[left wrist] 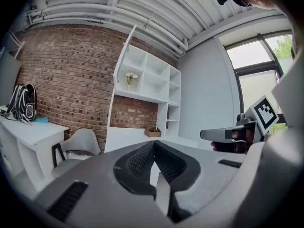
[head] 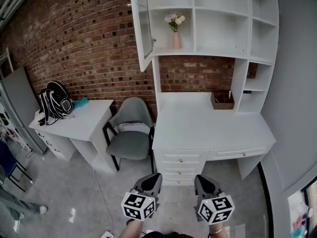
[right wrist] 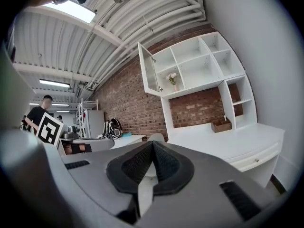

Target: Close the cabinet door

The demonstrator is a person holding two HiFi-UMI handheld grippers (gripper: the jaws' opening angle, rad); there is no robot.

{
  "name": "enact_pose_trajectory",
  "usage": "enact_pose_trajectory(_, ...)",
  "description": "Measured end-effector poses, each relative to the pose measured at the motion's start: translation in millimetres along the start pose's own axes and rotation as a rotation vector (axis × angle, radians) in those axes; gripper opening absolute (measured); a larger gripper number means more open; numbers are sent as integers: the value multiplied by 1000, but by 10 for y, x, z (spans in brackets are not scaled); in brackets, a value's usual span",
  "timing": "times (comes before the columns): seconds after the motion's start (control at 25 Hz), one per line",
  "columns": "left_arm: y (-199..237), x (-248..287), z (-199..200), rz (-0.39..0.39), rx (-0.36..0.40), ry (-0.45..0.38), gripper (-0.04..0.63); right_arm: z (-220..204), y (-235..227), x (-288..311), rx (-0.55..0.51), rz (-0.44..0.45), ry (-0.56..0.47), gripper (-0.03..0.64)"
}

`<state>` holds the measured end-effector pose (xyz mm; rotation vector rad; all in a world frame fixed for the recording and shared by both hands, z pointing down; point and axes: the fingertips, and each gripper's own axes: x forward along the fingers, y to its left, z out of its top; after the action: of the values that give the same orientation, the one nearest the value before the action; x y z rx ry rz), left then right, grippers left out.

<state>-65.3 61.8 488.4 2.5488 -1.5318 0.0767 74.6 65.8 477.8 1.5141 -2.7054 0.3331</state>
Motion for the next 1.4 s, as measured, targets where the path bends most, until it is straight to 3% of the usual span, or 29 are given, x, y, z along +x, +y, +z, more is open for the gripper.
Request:
enact_pose_trajectory(0.44, 61, 111, 222, 27, 33, -17, 9, 194, -138, 63, 19, 10, -42, 0)
enact_pose_trajectory(0.8, 427, 327, 484, 52, 53, -77, 9, 546, -85, 537, -56, 57, -95, 0)
enact_pose_trajectory(1.4, 1524, 1383, 1786, 45, 202, -241, 9, 1730, -209, 2029, -220, 89, -230, 0)
